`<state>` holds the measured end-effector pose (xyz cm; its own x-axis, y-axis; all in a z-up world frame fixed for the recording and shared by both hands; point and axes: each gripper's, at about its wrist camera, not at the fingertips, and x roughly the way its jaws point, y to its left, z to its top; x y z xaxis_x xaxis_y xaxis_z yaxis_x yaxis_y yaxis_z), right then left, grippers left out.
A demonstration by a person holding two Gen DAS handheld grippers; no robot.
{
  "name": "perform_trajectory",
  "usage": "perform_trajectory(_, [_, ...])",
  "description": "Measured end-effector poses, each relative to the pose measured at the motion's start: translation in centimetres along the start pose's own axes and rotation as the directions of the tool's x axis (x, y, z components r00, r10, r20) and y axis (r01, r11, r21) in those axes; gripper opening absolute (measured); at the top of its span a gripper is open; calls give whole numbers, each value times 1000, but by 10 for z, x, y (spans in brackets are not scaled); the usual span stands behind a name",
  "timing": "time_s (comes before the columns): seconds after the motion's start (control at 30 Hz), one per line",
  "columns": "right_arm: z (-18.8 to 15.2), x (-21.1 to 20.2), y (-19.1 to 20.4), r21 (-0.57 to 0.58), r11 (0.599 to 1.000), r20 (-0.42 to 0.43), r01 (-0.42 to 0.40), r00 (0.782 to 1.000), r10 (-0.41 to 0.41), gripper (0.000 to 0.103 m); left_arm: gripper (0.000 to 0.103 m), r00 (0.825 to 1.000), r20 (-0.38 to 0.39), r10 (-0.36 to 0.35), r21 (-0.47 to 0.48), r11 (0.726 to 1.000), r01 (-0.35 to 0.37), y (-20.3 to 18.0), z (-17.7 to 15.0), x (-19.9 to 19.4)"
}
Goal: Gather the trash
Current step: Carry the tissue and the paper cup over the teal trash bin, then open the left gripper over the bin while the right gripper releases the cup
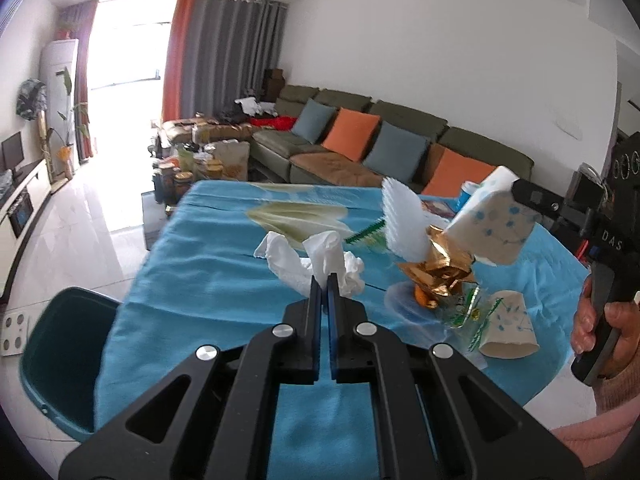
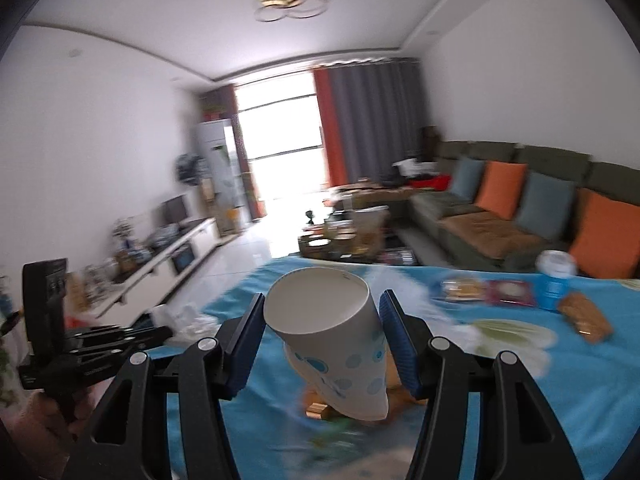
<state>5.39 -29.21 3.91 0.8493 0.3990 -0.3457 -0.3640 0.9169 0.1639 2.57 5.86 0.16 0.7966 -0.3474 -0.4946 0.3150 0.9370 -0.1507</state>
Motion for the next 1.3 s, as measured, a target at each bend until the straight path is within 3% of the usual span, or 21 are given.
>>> perform_trajectory(0.3, [6,67,70,-46,970,-83,-240,968,236,56,3,987,40,154,-56,987,-152,51,-4,-41])
perform_trajectory(0.63, [19,131,154,-72,894,-183,-442,887,424,56,3,940,15,340,-177,926,-332,129,-21,-75])
perform_trajectory(0.93, [11,183,210,-78,851,-275,-519,832,482,56,3,904,-56,424,-235,874,-425,178,-37,-73])
perform_trajectory(1.3, [-13,252,253,-8,838,-407,-545,767,496,56,3,880,-157,448,-282,834,-474,205,-54,-43])
